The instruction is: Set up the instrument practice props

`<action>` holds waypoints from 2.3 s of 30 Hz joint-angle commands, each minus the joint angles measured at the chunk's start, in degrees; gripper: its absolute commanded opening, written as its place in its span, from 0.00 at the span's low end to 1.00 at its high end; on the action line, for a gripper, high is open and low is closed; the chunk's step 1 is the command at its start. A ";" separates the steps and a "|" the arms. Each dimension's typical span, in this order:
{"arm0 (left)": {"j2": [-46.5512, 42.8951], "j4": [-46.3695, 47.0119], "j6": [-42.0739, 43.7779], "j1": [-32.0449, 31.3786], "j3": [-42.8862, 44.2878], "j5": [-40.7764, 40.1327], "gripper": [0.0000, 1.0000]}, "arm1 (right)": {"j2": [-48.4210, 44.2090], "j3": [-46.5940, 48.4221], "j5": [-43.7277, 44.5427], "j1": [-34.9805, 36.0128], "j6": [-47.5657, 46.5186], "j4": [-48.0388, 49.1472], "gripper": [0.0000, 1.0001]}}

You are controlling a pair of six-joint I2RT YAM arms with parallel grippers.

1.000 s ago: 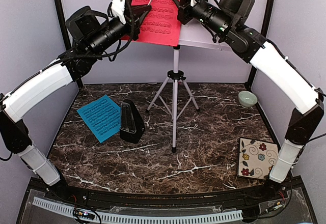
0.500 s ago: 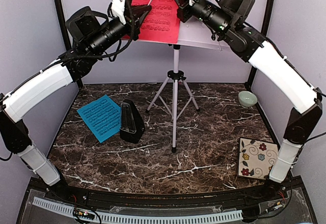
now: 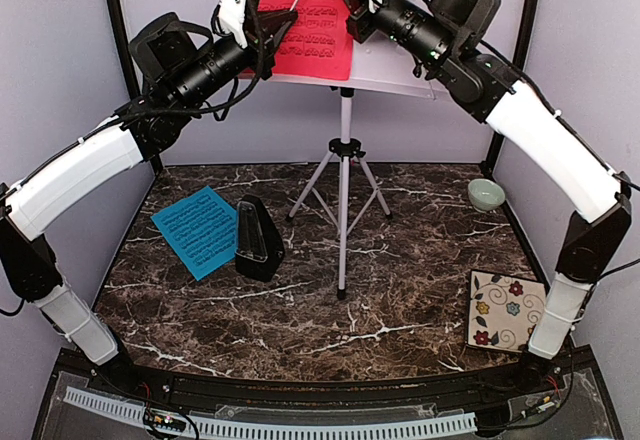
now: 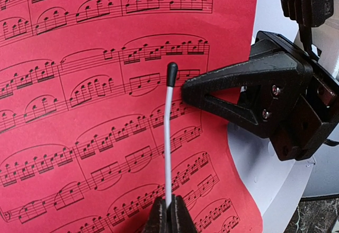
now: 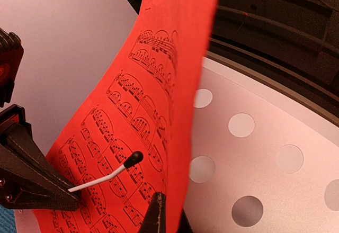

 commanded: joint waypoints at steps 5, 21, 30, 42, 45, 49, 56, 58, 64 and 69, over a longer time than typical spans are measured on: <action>-1.87 1.02 0.20 -0.26 0.04 1.77 0.00 | 1.21 -0.19 -1.92 0.47 -0.13 3.69 0.00; -3.84 1.81 -2.05 -0.26 -2.40 1.85 0.37 | 1.15 -1.37 -0.88 0.47 -1.38 7.05 0.07; -8.84 1.72 -3.37 -0.36 -7.01 -0.43 0.48 | -0.89 -3.26 0.02 0.47 -0.97 8.04 0.25; -17.48 -5.36 -6.70 -0.35 -12.29 -13.23 0.55 | -8.35 -12.54 3.26 0.56 1.78 12.07 0.40; -17.91 -14.73 -9.00 0.18 -8.46 -16.99 0.52 | -9.55 -14.74 2.80 0.58 3.52 12.43 0.38; -17.23 -26.14 -17.74 4.85 -1.59 -12.45 0.52 | -10.36 -17.31 3.16 0.59 6.54 12.59 0.38; -15.44 -31.89 -23.97 15.82 2.25 0.80 0.52 | -14.92 -24.23 5.63 0.54 14.27 12.30 0.40; -14.00 -32.91 -24.75 17.10 3.80 3.12 0.51 | -15.39 -25.02 6.31 0.53 15.80 11.54 0.40; -15.34 -32.48 -30.19 21.14 -1.42 4.47 0.58 | -18.56 -27.70 8.83 0.62 20.44 9.14 0.48; -20.35 -34.01 -39.97 29.93 -15.61 6.57 0.67 | -23.26 -30.46 7.73 0.72 26.33 4.80 0.60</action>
